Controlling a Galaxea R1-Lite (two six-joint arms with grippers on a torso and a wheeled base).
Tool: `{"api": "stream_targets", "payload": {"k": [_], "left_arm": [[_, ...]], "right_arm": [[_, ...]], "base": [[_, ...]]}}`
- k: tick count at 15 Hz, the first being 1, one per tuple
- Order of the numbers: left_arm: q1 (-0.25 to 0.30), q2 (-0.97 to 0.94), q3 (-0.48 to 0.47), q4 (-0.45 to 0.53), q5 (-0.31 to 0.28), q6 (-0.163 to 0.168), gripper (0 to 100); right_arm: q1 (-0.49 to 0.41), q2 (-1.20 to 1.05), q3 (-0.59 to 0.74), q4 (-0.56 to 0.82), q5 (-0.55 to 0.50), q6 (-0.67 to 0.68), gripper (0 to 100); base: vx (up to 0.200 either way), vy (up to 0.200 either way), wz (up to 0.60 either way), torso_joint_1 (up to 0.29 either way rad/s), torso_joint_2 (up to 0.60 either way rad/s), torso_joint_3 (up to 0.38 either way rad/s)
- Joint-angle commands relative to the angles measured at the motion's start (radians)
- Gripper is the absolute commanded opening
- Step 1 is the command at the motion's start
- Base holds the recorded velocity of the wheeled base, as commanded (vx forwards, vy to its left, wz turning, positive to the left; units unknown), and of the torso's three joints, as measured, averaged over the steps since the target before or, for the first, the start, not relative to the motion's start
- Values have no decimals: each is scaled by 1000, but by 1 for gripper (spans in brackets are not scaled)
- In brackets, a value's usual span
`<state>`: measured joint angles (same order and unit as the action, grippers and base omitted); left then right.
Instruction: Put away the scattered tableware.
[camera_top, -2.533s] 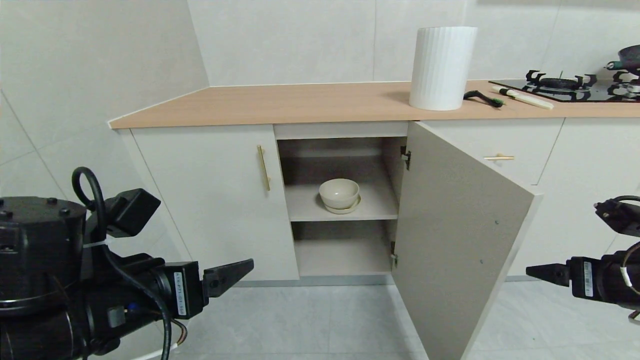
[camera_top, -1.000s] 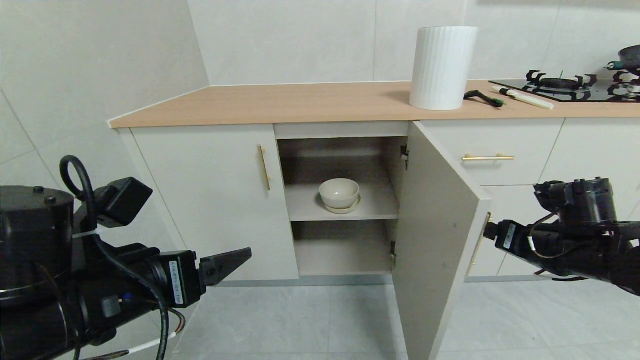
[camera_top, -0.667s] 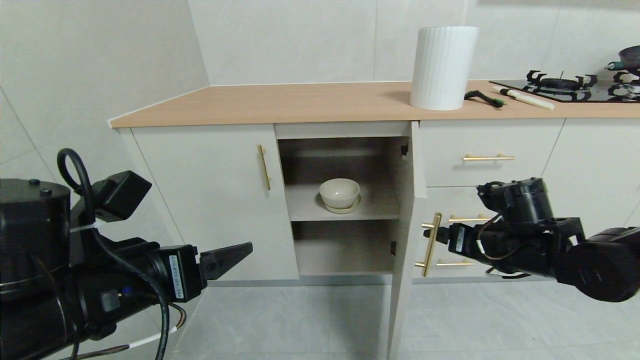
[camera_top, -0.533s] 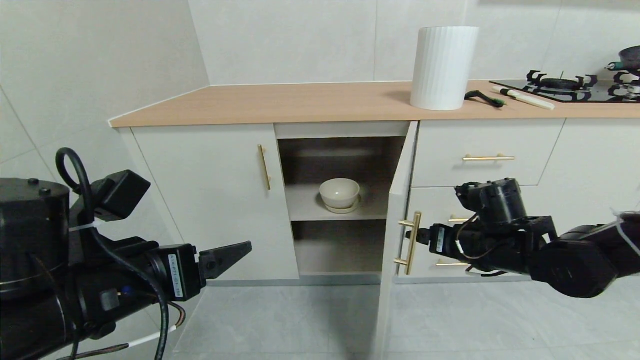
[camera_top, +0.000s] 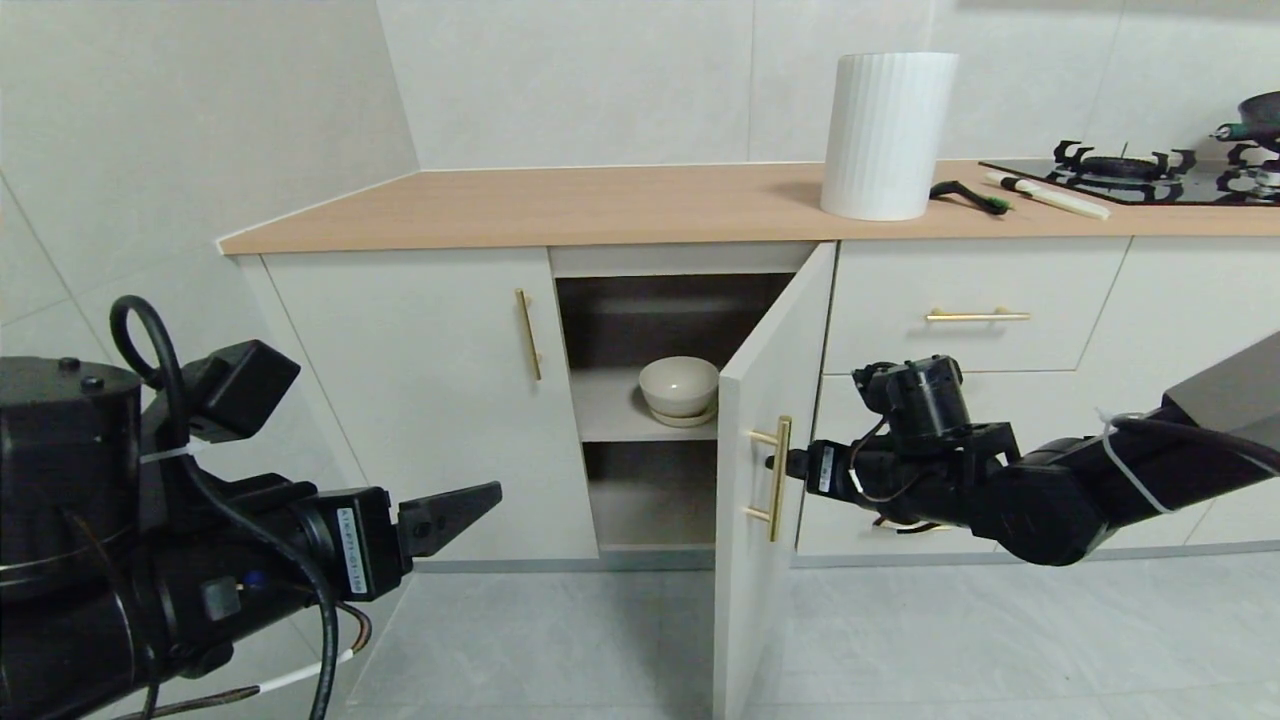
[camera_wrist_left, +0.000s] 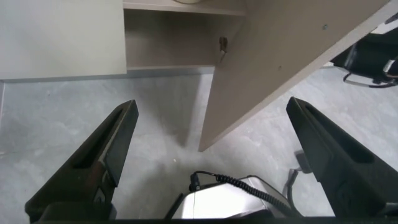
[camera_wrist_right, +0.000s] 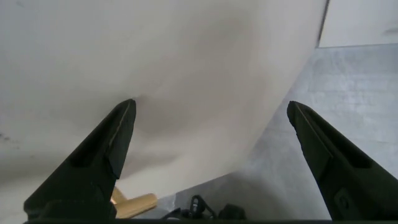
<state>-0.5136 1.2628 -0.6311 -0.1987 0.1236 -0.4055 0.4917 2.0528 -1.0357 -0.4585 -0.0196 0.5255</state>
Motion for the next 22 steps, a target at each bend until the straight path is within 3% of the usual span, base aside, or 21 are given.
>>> {"api": "stream_targets", "payload": {"k": [1,4,7,14,18,22], "left_arm": [[0,-3,2,-1,1,1,100],[0,-3,2,1,2,1,100],[0,-2,7,7,4,22,100],[0,3,7,5,4,22,100],[0,0,8,2,4,22,100],[0,-2,5,1,4,22,100]], "right_arm": [[-1,26,-24,-3,0,1,100],[1,52,-55,-3,0,4,100],[4,67,-61,-5,0,4,100],[13,81,-61,-5,-2,7,100],[38,99,-66,-11,0,13,100],[61,195,-113,-167,-13,82,100]], "base": [[0,0,0,0,0,0],[0,0,0,0,0,0],[0,0,0,0,0,0],[200,0,0,1,2,3],[0,0,0,0,0,0],[0,0,0,0,0,0]]}}
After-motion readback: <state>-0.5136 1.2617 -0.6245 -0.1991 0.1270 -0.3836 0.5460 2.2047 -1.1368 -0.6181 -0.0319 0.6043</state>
